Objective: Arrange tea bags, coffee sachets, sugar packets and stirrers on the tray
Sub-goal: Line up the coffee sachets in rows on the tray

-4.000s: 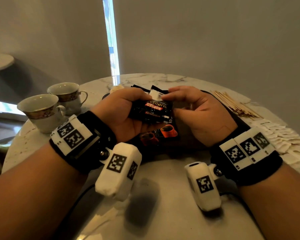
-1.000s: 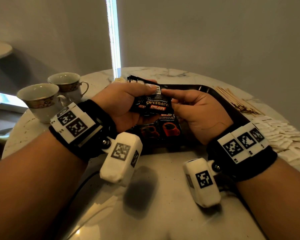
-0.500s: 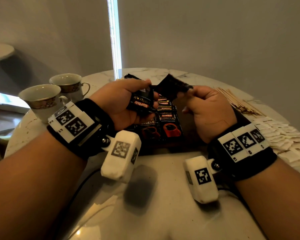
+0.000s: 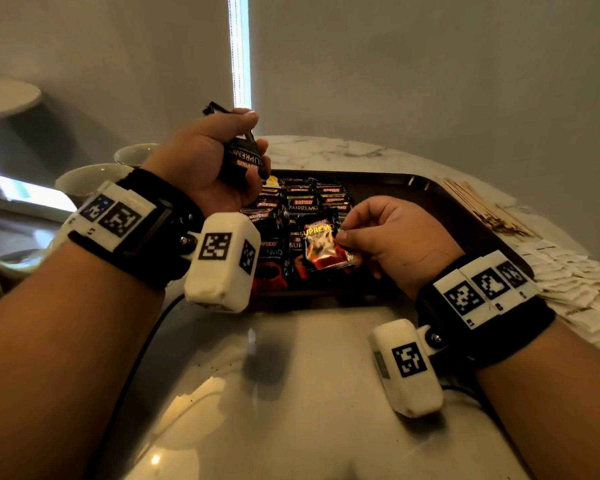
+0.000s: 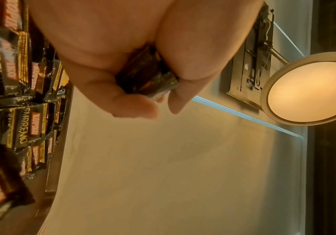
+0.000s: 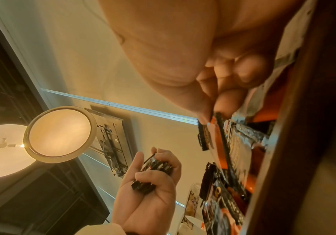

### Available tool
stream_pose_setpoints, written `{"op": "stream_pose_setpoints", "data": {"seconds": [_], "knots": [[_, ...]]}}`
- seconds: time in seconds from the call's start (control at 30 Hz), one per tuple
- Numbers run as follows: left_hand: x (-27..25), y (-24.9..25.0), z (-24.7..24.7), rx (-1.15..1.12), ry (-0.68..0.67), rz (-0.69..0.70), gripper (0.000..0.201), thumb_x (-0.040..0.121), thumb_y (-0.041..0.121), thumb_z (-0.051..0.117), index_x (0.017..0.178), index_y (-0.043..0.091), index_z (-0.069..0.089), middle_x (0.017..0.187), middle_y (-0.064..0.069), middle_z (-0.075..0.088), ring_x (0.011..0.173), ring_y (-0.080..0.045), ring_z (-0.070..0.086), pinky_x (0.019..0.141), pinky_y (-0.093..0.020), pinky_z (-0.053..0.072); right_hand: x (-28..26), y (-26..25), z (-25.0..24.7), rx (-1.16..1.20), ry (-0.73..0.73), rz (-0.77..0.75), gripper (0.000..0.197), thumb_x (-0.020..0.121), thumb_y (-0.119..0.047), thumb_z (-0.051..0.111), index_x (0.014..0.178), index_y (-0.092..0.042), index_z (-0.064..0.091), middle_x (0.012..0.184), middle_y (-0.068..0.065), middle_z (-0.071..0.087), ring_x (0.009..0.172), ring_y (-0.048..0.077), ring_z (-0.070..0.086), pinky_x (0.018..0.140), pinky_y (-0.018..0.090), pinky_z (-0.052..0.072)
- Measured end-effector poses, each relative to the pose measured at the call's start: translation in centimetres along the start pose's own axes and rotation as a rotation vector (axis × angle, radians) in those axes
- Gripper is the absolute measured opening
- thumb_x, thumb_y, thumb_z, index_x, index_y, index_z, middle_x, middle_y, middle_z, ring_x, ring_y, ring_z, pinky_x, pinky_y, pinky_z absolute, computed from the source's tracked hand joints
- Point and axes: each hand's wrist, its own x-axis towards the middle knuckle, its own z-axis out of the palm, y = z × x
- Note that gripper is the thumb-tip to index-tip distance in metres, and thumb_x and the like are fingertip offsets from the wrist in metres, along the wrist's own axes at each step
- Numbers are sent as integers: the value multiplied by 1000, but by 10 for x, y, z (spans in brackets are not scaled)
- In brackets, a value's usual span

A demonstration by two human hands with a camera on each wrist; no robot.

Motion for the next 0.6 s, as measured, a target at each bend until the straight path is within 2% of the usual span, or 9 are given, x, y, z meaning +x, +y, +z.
{"op": "stream_pose_setpoints", "data": {"seconds": [0.1, 0.2, 0.3, 0.4, 0.6], "knots": [[1, 0, 0, -8, 29, 0, 11, 95, 25, 62, 102, 26, 54, 93, -4, 59, 69, -17, 60, 44, -18, 44, 1, 0, 2, -58, -39, 18, 10, 88, -3, 70, 97, -4, 67, 77, 21, 68, 50, 14, 58, 39, 23, 43], [2, -1, -1, -15, 32, -14, 14, 94, 26, 64, 104, 23, 54, 95, -4, 58, 72, -16, 59, 45, -19, 44, 1, 0, 3, -73, -57, 42, 8, 88, -2, 70, 96, -5, 69, 71, 13, 67, 51, 14, 59, 40, 24, 44], [3, -4, 0, -26, 28, -31, 27, 92, 28, 65, 113, 19, 51, 93, -4, 58, 69, -17, 59, 45, -20, 44, 2, 0, 3, -84, -71, 61, 9, 87, -1, 69, 93, -9, 71, 75, 16, 71, 58, 20, 63, 43, 26, 47], [3, -6, 0, -25, 31, -32, 32, 90, 28, 67, 117, 18, 51, 94, -5, 57, 70, -17, 59, 46, -20, 44, 1, -1, 4, -87, -85, 76, 10, 87, -2, 69, 92, -11, 71, 77, 18, 73, 61, 23, 64, 46, 28, 49], [0, -5, 2, -33, 25, -37, 31, 92, 27, 64, 118, 17, 50, 93, -4, 57, 69, -16, 58, 46, -19, 43, 0, -2, 6, -90, -92, 97, 9, 87, -1, 70, 93, -9, 70, 75, 14, 73, 56, 18, 65, 45, 27, 51]]}}
